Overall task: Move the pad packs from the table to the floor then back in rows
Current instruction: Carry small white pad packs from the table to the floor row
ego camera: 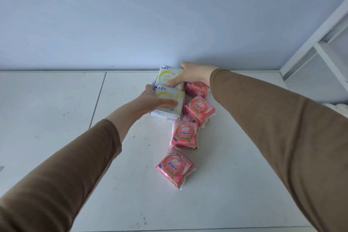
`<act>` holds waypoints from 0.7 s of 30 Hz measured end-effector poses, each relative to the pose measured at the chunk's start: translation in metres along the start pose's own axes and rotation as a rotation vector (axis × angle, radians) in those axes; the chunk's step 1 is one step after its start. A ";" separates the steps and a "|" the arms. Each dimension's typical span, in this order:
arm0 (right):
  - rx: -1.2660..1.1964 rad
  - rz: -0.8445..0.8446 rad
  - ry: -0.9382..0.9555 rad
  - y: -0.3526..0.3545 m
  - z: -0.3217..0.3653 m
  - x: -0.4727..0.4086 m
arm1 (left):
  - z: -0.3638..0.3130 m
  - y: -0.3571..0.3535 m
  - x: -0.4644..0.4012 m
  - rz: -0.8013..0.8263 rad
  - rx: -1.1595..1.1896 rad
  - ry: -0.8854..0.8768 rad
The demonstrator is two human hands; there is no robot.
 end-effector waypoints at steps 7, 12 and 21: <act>0.056 -0.144 0.216 0.003 0.048 0.023 | 0.019 0.016 0.025 -0.039 0.196 -0.031; -0.214 -0.296 0.344 0.014 0.073 0.068 | 0.019 0.052 0.065 -0.201 0.230 -0.181; -0.632 -0.367 0.439 -0.012 0.071 0.238 | 0.050 0.087 0.224 -0.427 0.096 -0.373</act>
Point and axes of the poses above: each hand's wrist, its own x-axis away from the middle knuckle, its own y-axis out of the back of the hand, z = x × y, the point moved 8 cm from there along -x, towards the middle knuckle, and after that the axes turned 4 degrees about -z, right-handed, at the moved point
